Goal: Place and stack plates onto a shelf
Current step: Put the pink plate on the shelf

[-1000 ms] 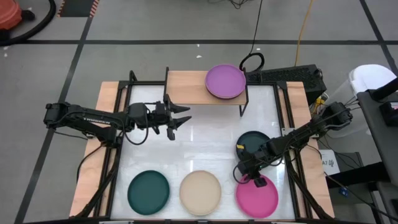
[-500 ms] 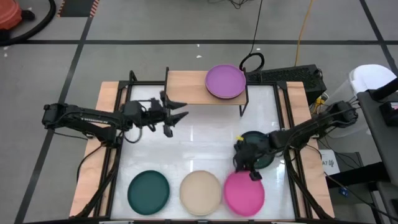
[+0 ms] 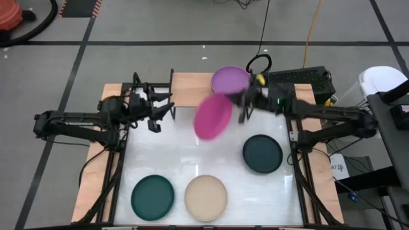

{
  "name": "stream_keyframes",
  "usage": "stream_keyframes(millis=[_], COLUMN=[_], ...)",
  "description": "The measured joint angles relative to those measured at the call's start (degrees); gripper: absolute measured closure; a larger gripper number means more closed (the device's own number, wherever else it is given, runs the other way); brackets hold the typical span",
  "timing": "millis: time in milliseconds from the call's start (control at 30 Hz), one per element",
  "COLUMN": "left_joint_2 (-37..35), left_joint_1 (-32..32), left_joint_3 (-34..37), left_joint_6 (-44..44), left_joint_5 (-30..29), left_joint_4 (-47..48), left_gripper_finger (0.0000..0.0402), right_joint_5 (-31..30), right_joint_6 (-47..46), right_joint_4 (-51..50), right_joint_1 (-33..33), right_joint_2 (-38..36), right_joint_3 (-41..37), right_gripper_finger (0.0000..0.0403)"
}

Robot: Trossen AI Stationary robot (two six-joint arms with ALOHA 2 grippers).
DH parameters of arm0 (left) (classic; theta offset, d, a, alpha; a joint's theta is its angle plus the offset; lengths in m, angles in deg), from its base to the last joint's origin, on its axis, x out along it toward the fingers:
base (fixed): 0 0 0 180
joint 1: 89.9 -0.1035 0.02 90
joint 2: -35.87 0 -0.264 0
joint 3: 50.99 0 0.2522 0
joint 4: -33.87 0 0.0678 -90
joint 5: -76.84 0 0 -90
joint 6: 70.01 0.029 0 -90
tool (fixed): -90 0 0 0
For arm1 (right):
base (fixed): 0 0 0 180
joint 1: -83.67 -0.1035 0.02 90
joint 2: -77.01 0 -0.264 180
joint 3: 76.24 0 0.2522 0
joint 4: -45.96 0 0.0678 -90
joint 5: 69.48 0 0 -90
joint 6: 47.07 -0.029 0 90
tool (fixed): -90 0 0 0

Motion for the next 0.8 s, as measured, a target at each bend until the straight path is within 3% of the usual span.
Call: stream_keyframes(millis=[267,533,800], left_joint_2=[-0.02,-0.02,0.07], left_joint_1=[-0.56,-1.36,-1.36], left_joint_3=[0.00,0.00,0.00], left_joint_6=[2.76,1.36,0.26], left_joint_5=[0.04,0.06,0.09], left_joint_4=[-0.13,1.93,2.97], left_gripper_finger=[0.0225,0.0225,0.0225], right_joint_5=[16.03,19.89,19.80], right_joint_6=[-5.42,-7.67,-8.01], right_joint_4=[1.23,1.03,1.79], right_joint_1=[16.24,21.72,23.41], right_joint_2=[17.66,35.33,41.38], right_joint_3=[17.47,27.37,27.77], right_gripper_finger=[0.0402,0.0403,0.0403])
